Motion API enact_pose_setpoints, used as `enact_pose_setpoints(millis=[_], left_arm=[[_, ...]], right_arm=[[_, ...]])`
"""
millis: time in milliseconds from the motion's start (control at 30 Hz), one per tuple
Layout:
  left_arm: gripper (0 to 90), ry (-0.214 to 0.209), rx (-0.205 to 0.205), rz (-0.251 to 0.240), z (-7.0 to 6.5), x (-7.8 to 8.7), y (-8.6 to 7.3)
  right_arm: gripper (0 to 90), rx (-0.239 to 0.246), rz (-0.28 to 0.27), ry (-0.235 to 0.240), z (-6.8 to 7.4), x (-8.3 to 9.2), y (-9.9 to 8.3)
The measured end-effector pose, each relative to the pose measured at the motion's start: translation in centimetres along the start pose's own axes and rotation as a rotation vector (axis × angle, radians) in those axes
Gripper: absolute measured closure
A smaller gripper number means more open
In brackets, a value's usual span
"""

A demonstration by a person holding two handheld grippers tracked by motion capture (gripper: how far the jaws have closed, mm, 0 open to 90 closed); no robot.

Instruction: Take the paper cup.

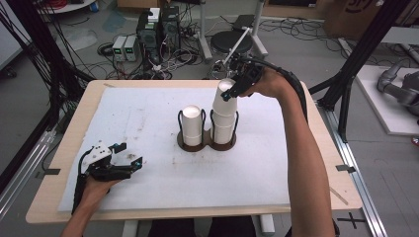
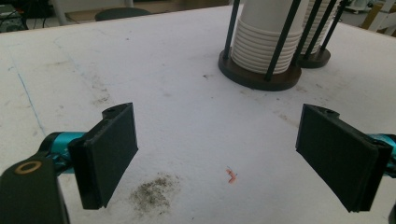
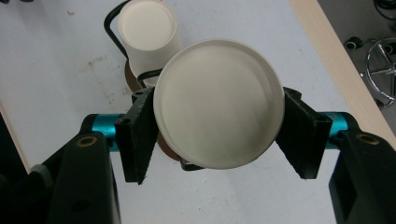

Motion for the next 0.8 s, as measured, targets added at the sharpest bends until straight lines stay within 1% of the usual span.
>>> enact_pose_setpoints(millis=[33, 100, 133, 167, 200, 267, 333, 367, 433, 467, 500, 567, 600, 633, 667, 800], left_arm=[[12.5, 0.000, 0.000, 0.000, 0.0, 0.0, 0.0], [12.5, 0.000, 0.000, 0.000, 0.0, 0.0, 0.0], [12.5, 0.000, 0.000, 0.000, 0.0, 0.0, 0.0], [12.5, 0.000, 0.000, 0.000, 0.0, 0.0, 0.0], [12.5, 0.000, 0.000, 0.000, 0.0, 0.0, 0.0], [12.5, 0.001, 0.000, -0.002, 0.0, 0.0, 0.0], [12.5, 0.001, 0.000, -0.002, 0.0, 0.0, 0.0], [12.5, 0.001, 0.000, -0.002, 0.0, 0.0, 0.0], [12.5, 0.001, 0.000, -0.002, 0.0, 0.0, 0.0], [12.6, 0.001, 0.000, -0.002, 0.0, 0.0, 0.0], [12.6, 0.001, 0.000, -0.002, 0.0, 0.0, 0.0], [12.5, 0.002, -0.002, -0.002, 0.0, 0.0, 0.0], [12.5, 0.002, -0.002, -0.001, 0.0, 0.0, 0.0], [12.5, 0.002, -0.002, -0.001, 0.0, 0.0, 0.0], [12.6, 0.002, 0.000, -0.001, 0.0, 0.0, 0.0], [12.6, 0.003, 0.002, -0.002, 0.0, 0.0, 0.0]], right_arm=[[35.7, 0.000, 0.000, 0.000, 0.0, 0.0, 0.0], [35.7, -0.002, -0.014, 0.000, 0.0, 0.6, 0.1], [35.8, 0.002, -0.018, -0.012, -0.1, 1.1, 0.2], [35.8, 0.002, -0.018, -0.012, -0.1, 1.1, 0.2], [35.8, 0.005, -0.032, -0.014, -0.2, 1.6, 0.3], [35.7, 0.000, -0.035, -0.014, -0.1, 1.8, 0.3], [35.7, 0.006, -0.051, -0.019, -0.1, 2.6, 0.5], [35.7, 0.006, -0.051, -0.019, -0.1, 2.6, 0.5], [35.8, 0.005, -0.057, -0.025, -0.1, 3.2, 0.6], [35.7, 0.009, -0.067, -0.028, -0.1, 3.7, 0.7], [35.7, 0.009, -0.067, -0.028, -0.1, 3.7, 0.7], [35.7, 0.011, -0.087, -0.028, 0.0, 4.3, 0.8], [35.8, 0.011, -0.102, -0.028, 0.1, 4.8, 0.8], [35.8, 0.011, -0.102, -0.028, 0.1, 4.8, 0.8], [35.7, 0.017, -0.119, -0.023, 0.3, 5.3, 0.8], [35.7, 0.027, -0.130, -0.021, 0.7, 5.8, 0.5]])
Point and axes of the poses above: each handheld gripper's, and its own axes: x roughly backward along the jaws, y roughly out of its top, z roughly to its left, the point moved 9 cm from there along -x, roughly forward along the jaws, and after that the axes turned 5 degrees about z, right-handed, at the moved point
